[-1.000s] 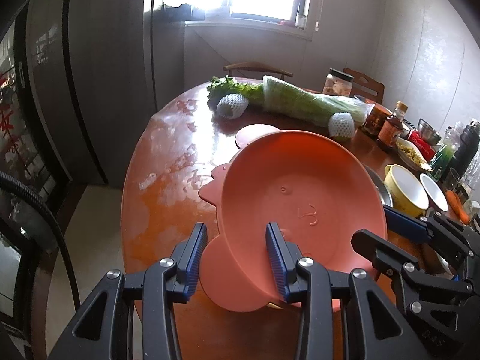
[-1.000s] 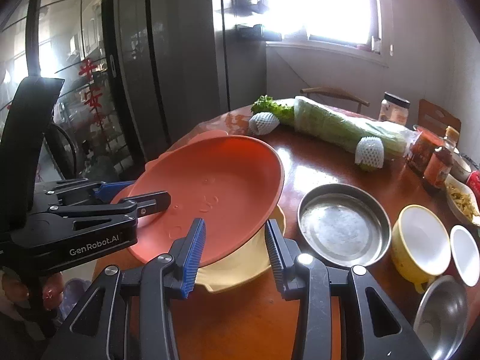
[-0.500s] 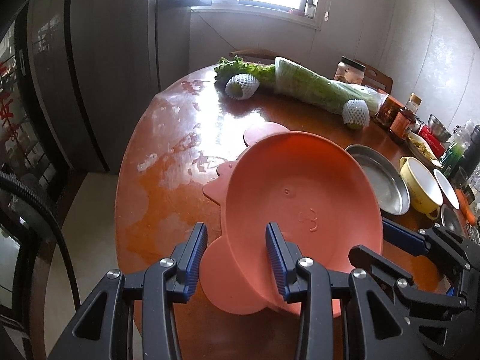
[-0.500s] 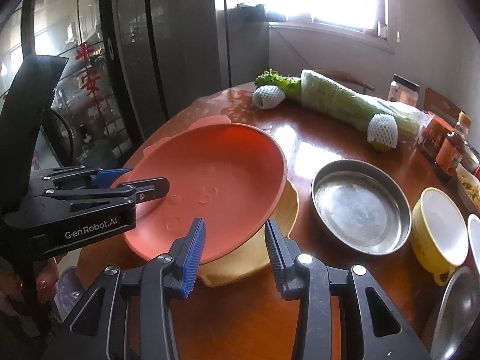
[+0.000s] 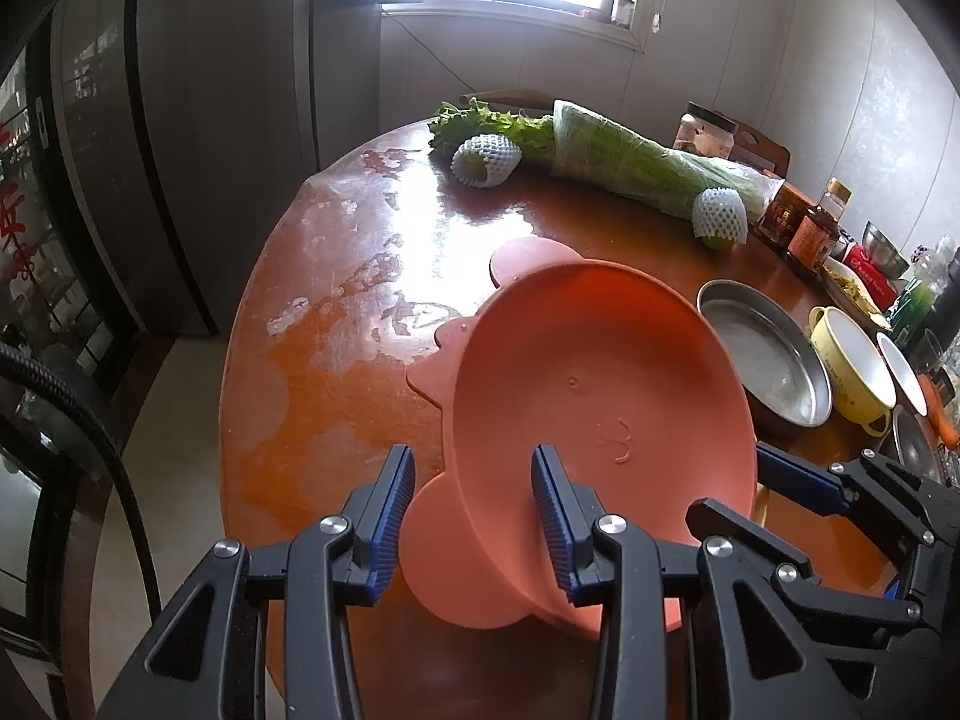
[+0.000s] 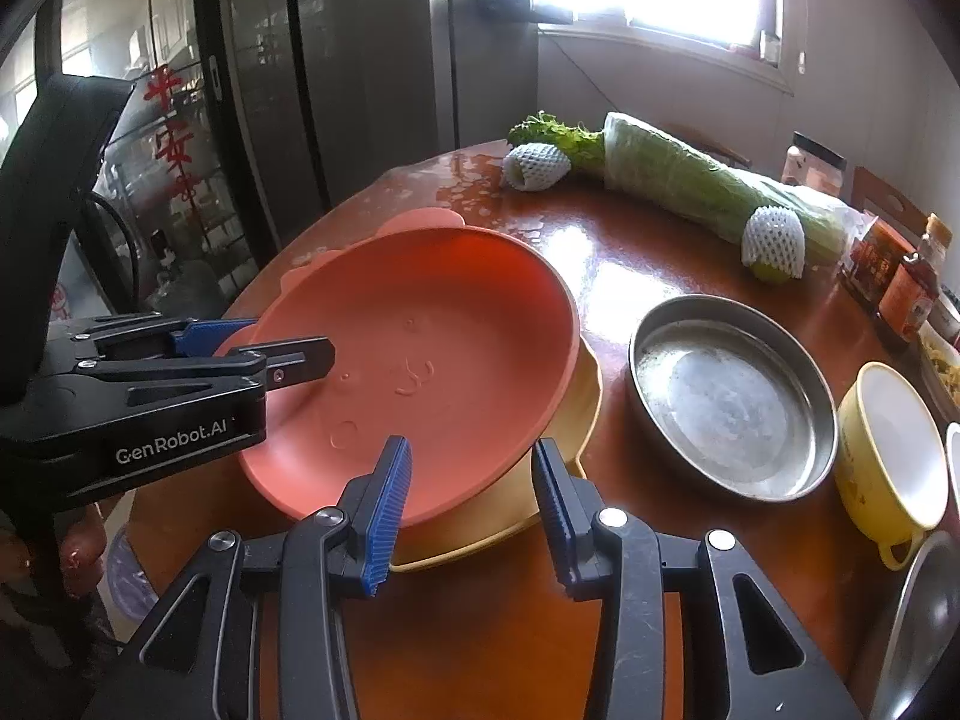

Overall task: Organize plates and bowls
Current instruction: 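Carry the pink plate over the yellow shell plate with the left tool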

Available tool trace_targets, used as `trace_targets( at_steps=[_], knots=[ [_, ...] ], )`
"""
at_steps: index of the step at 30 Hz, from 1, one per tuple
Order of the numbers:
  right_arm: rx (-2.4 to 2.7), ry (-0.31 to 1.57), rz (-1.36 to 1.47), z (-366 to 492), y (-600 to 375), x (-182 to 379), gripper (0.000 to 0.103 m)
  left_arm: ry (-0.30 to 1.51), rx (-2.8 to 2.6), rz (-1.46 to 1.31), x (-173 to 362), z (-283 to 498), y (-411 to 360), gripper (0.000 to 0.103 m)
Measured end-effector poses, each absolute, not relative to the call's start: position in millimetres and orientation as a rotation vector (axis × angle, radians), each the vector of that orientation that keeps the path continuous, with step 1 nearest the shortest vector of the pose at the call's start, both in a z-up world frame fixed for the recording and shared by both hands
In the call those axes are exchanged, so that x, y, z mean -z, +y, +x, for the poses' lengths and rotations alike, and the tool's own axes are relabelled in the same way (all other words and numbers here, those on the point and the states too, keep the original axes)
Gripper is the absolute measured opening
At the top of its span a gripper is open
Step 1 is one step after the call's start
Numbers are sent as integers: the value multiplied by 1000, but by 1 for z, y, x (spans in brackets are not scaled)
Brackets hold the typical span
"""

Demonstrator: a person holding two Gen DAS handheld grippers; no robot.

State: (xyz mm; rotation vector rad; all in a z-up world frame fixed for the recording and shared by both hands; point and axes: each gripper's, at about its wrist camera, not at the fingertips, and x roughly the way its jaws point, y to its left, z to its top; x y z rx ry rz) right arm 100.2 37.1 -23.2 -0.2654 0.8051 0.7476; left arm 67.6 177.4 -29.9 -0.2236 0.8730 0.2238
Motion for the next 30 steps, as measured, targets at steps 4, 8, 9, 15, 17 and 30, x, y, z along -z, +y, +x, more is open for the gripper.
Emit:
trace_targets(
  at_steps=[4,8,9,15,17,30],
  knots=[
    [-750,812,-260,102,37,23,44,873,-219,-230,29,67,178,41],
    [-751,814,-260,102,37,23,45,873,-216,-230,29,67,179,41],
    [-752,815,-259,102,37,23,45,875,-216,-231,29,66,179,41],
    [-756,821,-246,103,36,23,45,881,-218,-233,30,66,178,42],
    [-758,822,-240,103,36,22,45,879,-216,-235,29,66,178,43],
    [-771,838,-208,104,33,21,47,870,-224,-239,26,62,179,46]
  ],
)
